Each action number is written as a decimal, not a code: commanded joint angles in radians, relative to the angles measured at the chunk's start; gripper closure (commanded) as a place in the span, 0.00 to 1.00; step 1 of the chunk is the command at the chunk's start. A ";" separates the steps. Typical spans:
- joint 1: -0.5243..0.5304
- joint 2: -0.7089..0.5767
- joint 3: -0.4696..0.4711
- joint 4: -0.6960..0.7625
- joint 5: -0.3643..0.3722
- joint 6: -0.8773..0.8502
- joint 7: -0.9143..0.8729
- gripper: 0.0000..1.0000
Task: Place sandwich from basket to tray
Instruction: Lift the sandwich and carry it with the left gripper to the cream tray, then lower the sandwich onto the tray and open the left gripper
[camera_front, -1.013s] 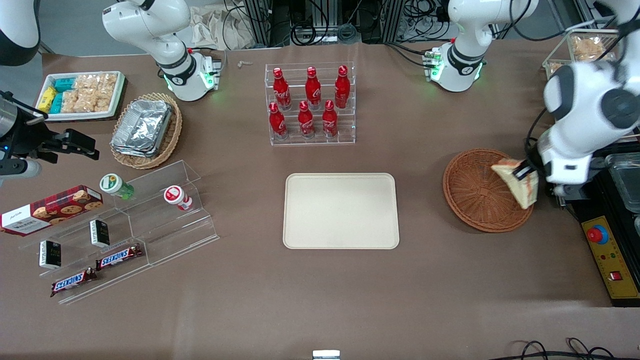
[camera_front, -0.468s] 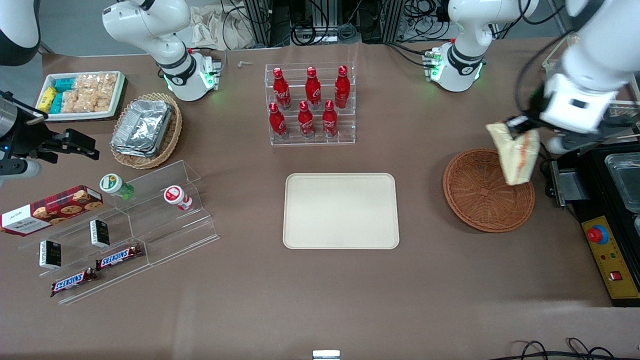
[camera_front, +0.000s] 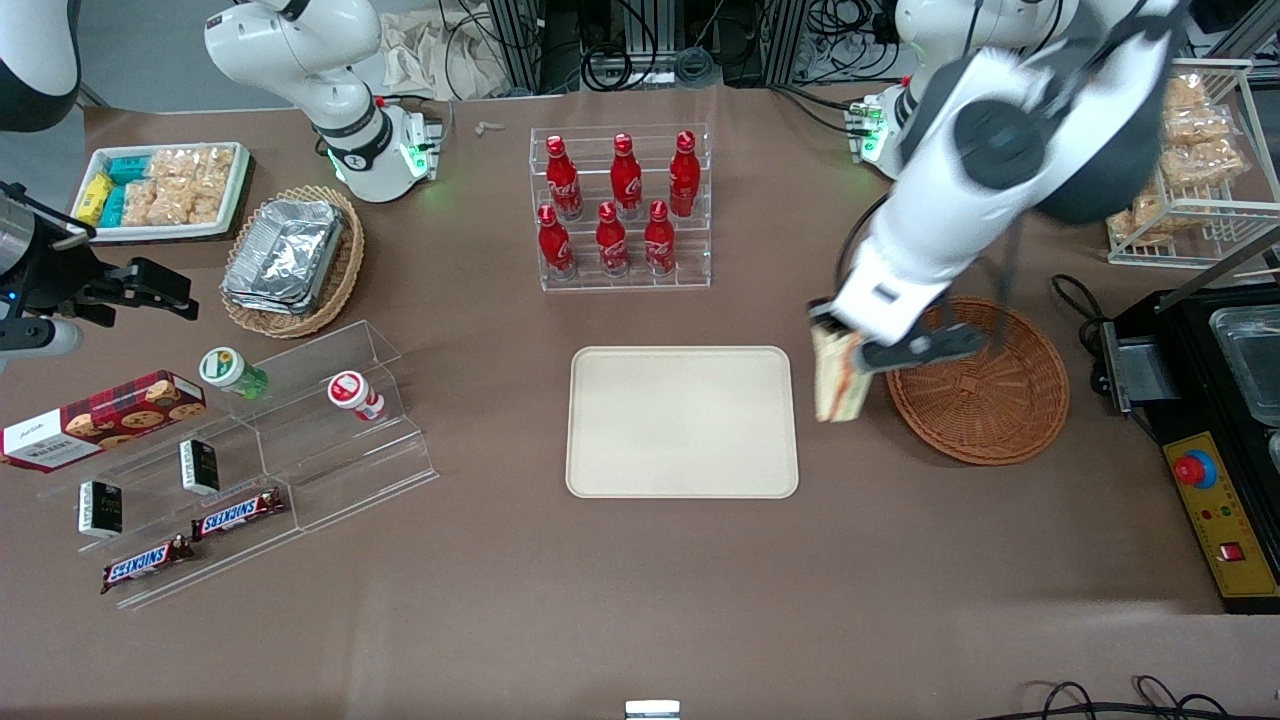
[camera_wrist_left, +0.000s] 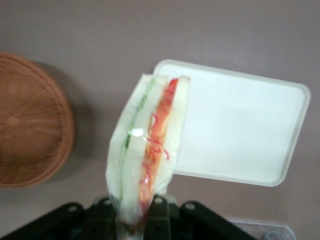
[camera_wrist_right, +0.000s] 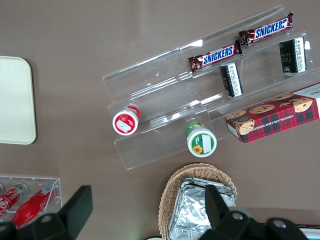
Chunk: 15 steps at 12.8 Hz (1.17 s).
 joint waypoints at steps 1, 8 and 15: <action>-0.048 0.142 0.001 -0.025 0.088 0.148 -0.067 1.00; -0.085 0.360 0.003 -0.027 0.315 0.267 -0.197 1.00; -0.090 0.369 0.001 0.001 0.312 0.282 -0.312 0.00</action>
